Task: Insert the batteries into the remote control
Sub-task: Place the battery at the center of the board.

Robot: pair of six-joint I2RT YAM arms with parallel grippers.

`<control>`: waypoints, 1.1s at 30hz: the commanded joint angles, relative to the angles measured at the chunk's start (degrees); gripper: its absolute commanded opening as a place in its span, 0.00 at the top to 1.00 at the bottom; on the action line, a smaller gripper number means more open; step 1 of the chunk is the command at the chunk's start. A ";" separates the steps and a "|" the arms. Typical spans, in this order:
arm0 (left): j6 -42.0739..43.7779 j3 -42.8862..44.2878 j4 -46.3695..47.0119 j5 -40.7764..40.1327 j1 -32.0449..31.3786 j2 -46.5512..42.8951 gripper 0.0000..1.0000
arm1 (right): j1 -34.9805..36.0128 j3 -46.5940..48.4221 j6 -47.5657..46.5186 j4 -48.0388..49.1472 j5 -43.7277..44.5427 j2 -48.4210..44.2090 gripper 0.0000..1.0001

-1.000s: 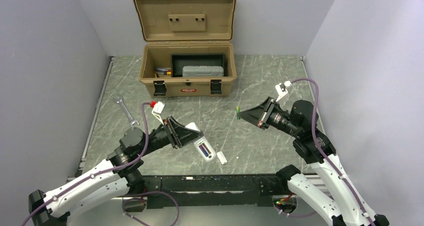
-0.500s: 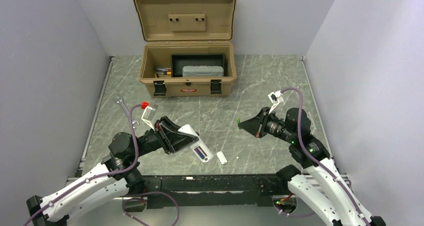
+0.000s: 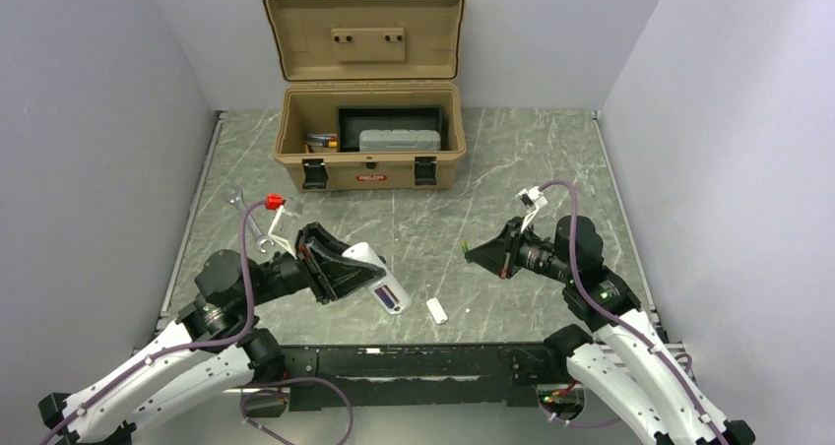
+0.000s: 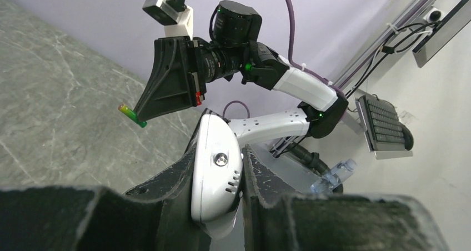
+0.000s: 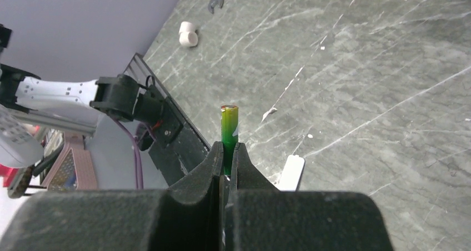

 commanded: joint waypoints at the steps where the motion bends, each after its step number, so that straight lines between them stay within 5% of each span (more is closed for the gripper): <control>1: 6.59 4.88 -7.76 -0.46 0.11 -0.41 1.00 | 0.33 -1.29 -2.23 4.74 -2.53 0.44 1.00; 11: 5.96 6.52 -20.23 -10.09 0.13 -1.12 1.00 | 0.30 -2.56 -4.60 6.33 -2.55 5.22 1.00; 21: 0.84 2.96 -22.12 -13.31 0.13 -3.26 1.00 | 9.02 -0.49 -10.98 9.90 14.18 21.86 1.00; 27: 0.62 3.92 -24.61 -13.98 0.05 -3.55 1.00 | 18.11 5.14 -22.31 14.59 16.70 36.85 1.00; 33: 0.82 5.54 -27.99 -14.79 0.13 -5.28 1.00 | 19.66 10.98 -39.25 13.96 11.84 48.71 1.00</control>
